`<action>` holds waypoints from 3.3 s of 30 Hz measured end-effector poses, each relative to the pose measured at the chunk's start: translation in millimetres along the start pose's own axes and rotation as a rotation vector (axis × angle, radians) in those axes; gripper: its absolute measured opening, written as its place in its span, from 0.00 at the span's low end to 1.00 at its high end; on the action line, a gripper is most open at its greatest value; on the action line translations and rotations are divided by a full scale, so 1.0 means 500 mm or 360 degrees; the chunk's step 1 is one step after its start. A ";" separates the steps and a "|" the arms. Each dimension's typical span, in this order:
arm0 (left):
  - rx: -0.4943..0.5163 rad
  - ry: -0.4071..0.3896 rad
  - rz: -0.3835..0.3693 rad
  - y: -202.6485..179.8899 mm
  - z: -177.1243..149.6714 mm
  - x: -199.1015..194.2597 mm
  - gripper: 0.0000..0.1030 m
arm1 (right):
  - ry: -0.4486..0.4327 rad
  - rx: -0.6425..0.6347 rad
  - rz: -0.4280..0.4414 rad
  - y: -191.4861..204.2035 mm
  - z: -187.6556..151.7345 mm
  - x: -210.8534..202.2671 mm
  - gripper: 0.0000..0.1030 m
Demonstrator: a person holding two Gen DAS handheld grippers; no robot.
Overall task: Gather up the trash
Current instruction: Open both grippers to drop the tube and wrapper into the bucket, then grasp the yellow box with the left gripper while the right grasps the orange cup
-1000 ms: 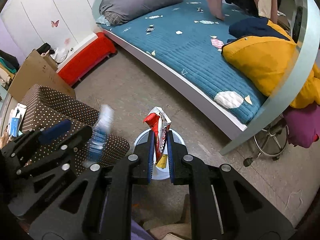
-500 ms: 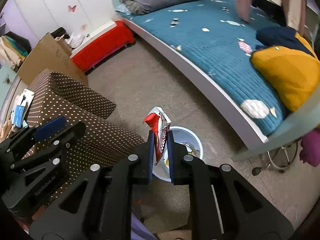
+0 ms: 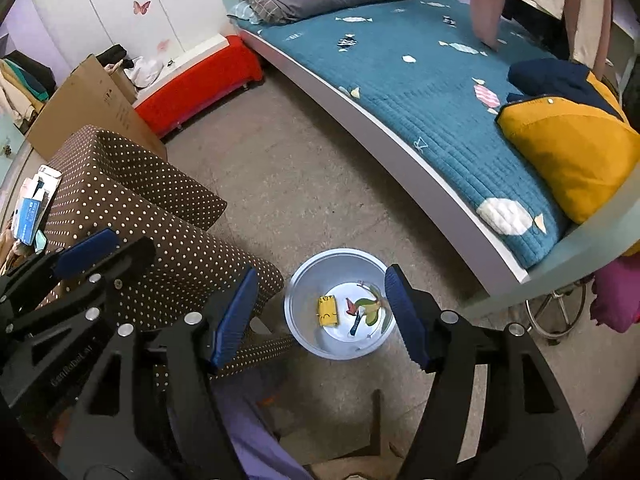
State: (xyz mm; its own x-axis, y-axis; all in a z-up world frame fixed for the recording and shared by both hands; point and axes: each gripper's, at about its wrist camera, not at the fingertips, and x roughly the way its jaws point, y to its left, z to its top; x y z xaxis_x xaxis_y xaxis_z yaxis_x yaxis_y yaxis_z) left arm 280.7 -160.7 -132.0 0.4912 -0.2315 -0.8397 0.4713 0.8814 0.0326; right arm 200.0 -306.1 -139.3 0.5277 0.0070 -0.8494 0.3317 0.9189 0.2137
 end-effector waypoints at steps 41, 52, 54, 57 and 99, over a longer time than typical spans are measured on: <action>-0.0284 -0.0306 0.0193 0.185 -0.190 -0.269 0.64 | -0.0234 -0.0222 0.0159 0.210 -0.143 -0.181 0.74; -0.0527 -0.0306 0.0332 0.335 -0.249 -0.307 0.68 | -0.0185 -0.0487 0.0291 0.367 -0.156 -0.160 0.77; -0.0558 -0.0307 0.0367 0.360 -0.258 -0.314 0.71 | -0.0177 -0.0517 0.0315 0.388 -0.156 -0.157 0.78; -0.0595 -0.0310 0.0417 0.397 -0.271 -0.323 0.72 | -0.0165 -0.0570 0.0346 0.423 -0.159 -0.152 0.79; -0.0892 -0.0203 0.0287 0.571 -0.325 -0.274 0.51 | -0.0094 -0.0979 0.0437 0.646 -0.104 0.004 0.29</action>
State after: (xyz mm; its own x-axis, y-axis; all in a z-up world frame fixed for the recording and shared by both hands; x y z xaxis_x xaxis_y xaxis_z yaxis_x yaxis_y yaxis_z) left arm 229.1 189.7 -95.5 0.6278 -0.0749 -0.7748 -0.0690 0.9861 -0.1512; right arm 267.6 11.3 -97.3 0.5768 0.2670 -0.7720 -0.3172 0.9441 0.0896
